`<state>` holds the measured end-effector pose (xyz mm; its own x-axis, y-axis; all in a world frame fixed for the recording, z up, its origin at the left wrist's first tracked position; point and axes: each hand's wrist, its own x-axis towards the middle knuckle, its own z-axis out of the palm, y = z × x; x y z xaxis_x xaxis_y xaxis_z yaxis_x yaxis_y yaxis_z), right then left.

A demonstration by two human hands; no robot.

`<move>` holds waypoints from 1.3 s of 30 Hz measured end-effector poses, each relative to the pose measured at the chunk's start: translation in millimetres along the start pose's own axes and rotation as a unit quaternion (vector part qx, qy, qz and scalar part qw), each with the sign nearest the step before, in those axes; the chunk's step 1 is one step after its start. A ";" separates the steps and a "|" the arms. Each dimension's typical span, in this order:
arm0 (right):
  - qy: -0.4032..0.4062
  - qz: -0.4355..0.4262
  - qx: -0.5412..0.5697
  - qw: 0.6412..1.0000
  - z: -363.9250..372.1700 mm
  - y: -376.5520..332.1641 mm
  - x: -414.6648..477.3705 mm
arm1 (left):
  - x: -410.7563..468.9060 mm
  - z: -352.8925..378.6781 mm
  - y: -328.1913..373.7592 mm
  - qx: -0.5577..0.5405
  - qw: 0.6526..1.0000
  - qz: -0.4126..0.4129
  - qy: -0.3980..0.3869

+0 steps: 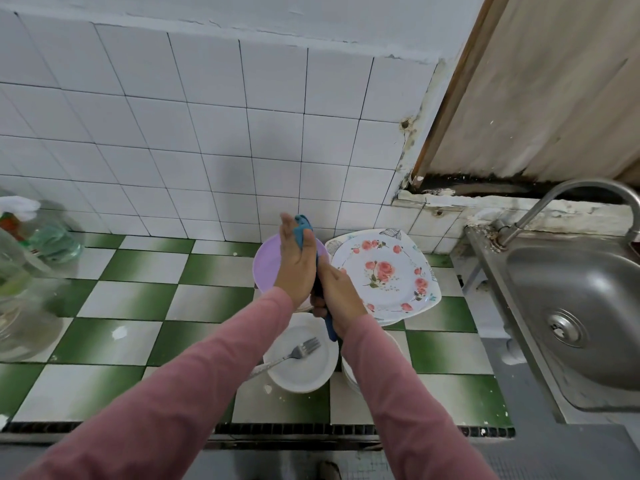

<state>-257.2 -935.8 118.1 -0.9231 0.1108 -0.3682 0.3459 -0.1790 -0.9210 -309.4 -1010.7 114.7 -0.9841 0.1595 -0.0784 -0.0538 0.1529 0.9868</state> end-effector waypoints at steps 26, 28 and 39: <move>-0.018 0.097 0.205 0.974 -6.3 10.5 0.8 | 1.2 -4.9 -6.8 0.185 0.972 0.145 0.005; -0.021 0.103 0.229 0.968 -5.9 12.8 1.3 | -0.5 -6.0 -5.4 0.181 0.972 0.150 0.009; -0.004 0.080 0.242 0.967 -10.1 24.7 3.0 | -27.6 8.9 4.6 0.377 0.919 0.031 -0.113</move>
<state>-249.7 -930.0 93.0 -0.8660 0.0370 -0.4986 0.3668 -0.6306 -0.6839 -281.0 -1005.7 120.1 -0.9163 0.3766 -0.1364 0.2182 0.7550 0.6183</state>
